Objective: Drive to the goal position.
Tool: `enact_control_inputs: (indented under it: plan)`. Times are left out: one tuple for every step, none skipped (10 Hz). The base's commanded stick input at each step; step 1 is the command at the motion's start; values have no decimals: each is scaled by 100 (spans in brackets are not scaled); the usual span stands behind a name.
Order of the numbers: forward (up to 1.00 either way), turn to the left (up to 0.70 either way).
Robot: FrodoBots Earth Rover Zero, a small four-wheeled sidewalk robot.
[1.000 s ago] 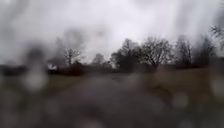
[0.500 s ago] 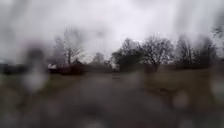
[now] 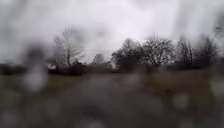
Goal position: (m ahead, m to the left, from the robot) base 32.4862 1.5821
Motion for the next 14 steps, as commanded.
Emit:
enact_control_inputs:
  plan:
    - [70, 0]
    - [70, 0]
    - [70, 0]
    - [70, 0]
    - [70, 0]
    - [70, 0]
    - [70, 0]
    - [70, 0]
    - [70, 0]
    - [70, 0]
    - [70, 0]
    - [70, 0]
    - [70, 32]
    - [70, 35]
